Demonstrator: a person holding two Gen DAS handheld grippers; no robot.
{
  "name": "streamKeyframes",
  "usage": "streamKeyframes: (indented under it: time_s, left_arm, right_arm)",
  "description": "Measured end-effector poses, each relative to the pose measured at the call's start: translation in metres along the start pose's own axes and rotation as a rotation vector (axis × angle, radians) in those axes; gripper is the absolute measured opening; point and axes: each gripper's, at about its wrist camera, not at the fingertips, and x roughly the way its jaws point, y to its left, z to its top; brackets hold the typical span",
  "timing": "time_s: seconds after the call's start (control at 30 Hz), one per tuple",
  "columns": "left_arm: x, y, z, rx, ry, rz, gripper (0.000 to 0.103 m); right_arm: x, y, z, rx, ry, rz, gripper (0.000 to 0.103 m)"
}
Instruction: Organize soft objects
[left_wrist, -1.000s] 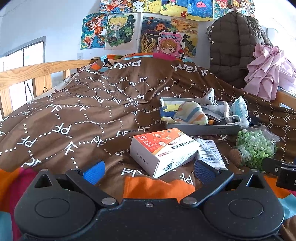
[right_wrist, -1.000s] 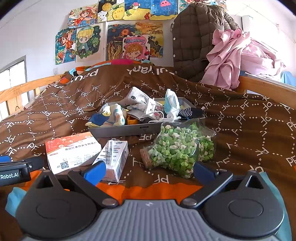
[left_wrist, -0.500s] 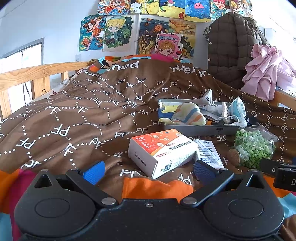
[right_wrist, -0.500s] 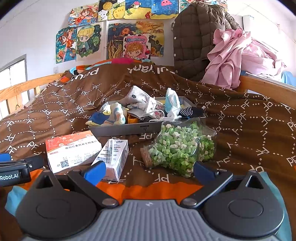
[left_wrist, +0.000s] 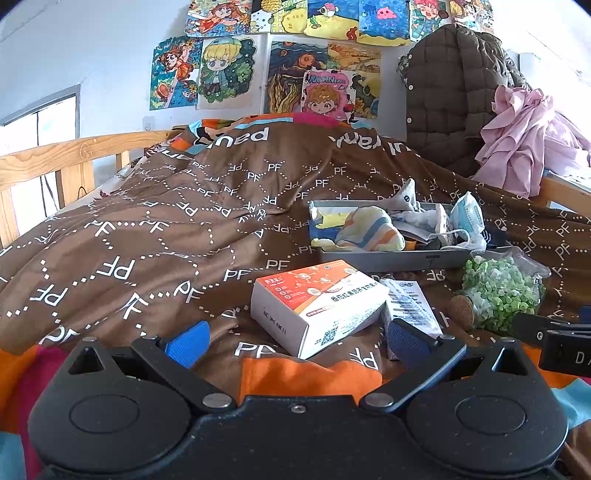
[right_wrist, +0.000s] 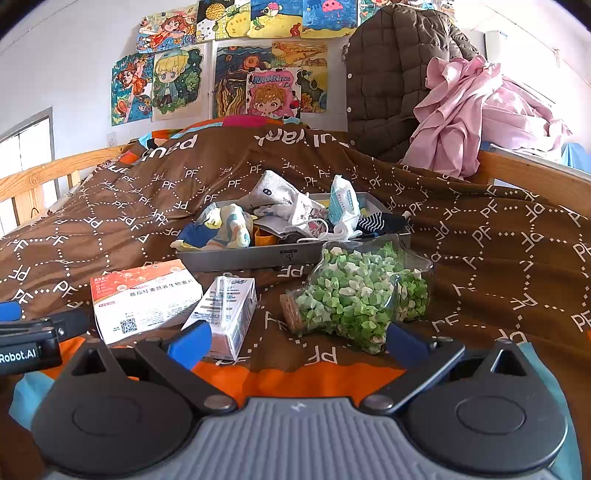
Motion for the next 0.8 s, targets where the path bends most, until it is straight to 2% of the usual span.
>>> streamKeyframes:
  time_s: [0.8]
  left_arm:
    - [-0.0040, -0.0031, 0.0005, 0.018, -0.024, -0.021, 0.102]
  right_arm:
    - [0.0008, -0.0004, -0.0004, 0.002, 0.005, 0.000, 0.103]
